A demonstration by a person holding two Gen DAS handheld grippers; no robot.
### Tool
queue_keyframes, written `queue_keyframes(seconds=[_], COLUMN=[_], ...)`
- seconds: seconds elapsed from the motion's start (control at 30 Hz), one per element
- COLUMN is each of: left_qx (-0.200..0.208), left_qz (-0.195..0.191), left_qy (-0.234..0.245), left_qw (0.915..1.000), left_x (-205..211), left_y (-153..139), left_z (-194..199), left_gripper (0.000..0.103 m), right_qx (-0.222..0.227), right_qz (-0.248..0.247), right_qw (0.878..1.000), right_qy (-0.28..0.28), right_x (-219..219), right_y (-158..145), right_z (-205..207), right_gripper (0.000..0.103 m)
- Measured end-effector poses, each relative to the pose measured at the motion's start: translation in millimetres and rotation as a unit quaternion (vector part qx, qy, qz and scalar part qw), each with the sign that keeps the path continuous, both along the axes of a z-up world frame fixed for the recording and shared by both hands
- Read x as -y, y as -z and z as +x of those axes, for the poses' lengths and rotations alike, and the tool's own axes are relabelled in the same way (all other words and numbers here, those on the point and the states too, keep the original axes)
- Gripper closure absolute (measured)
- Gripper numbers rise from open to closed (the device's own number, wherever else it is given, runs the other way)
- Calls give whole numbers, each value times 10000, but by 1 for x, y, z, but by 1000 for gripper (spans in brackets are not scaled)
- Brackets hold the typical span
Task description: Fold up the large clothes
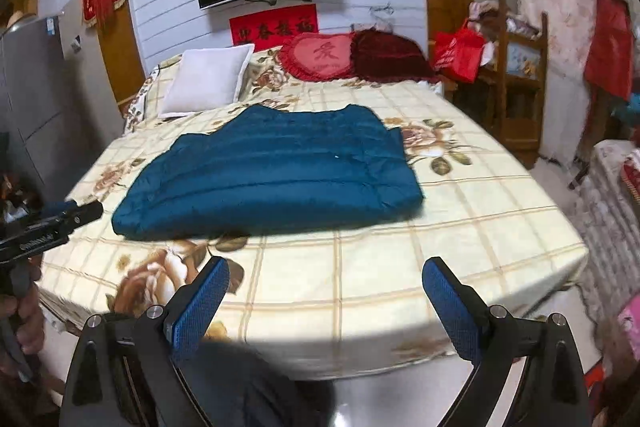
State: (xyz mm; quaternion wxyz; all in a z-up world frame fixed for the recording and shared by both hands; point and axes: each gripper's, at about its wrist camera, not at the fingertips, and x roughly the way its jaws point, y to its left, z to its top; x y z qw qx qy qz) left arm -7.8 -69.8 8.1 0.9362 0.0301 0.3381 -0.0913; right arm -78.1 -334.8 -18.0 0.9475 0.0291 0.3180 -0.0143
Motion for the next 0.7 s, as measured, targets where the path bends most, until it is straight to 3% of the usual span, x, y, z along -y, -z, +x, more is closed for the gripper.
queue_keyframes(seconds=[0.27,0.4,0.5,0.7], left_qx=[568,898,993,831], left_qz=[736,848,627,-315], left_qy=[-122,-126,-124,360], left_qw=[9956,9923,9930,9954], left_x=[16,15,12,6], left_y=[-13,-20,-27,-38], left_z=[-47,-57,-62,-73], left_gripper=[23,23,23,23], right_qx=[242,331,365,368], right_qz=[-170,-160,-190,-203], right_qw=[9996,9993,9991,9991], right_qy=[10,5,45,38], right_x=[-9,-9,-11,-13], right_y=[-15,-22,-24,-23], right_z=[-33,-40,-42,-43], right_gripper=[7,7,7,7])
